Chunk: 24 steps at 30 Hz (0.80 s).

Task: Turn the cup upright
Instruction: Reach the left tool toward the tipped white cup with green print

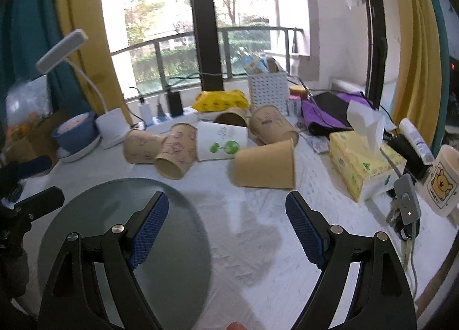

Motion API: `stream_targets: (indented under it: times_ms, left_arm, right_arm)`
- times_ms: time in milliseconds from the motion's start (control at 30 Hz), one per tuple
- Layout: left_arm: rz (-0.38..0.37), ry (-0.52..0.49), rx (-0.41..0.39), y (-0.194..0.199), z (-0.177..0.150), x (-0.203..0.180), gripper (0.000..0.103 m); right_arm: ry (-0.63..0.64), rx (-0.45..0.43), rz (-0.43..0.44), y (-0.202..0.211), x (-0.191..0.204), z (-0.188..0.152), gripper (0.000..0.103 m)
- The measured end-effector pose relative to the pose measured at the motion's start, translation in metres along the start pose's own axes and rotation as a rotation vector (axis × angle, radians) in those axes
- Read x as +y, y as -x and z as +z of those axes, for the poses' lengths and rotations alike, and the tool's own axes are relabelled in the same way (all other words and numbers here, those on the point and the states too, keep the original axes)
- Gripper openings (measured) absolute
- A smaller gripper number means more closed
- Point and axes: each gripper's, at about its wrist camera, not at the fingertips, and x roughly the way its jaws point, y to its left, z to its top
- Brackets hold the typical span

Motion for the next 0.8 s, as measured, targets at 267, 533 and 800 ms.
stream_targets:
  times_ms: [267, 533, 800]
  left_arm:
    - [-0.064, -0.113, 0.087, -0.064, 0.038, -0.010, 0.094]
    - [-0.095, -0.264, 0.150, -0.131, 0.075, -0.022, 0.094]
    - [-0.128, -0.419, 0.243, -0.193, 0.102, -0.030, 0.094]
  right_arm:
    - [-0.052, 0.041, -0.036, -0.030, -0.031, 0.015, 0.086]
    - [-0.098, 0.082, -0.042, -0.057, -0.059, 0.022, 0.086]
    - [-0.152, 0.109, -0.018, -0.074, -0.073, 0.022, 0.086]
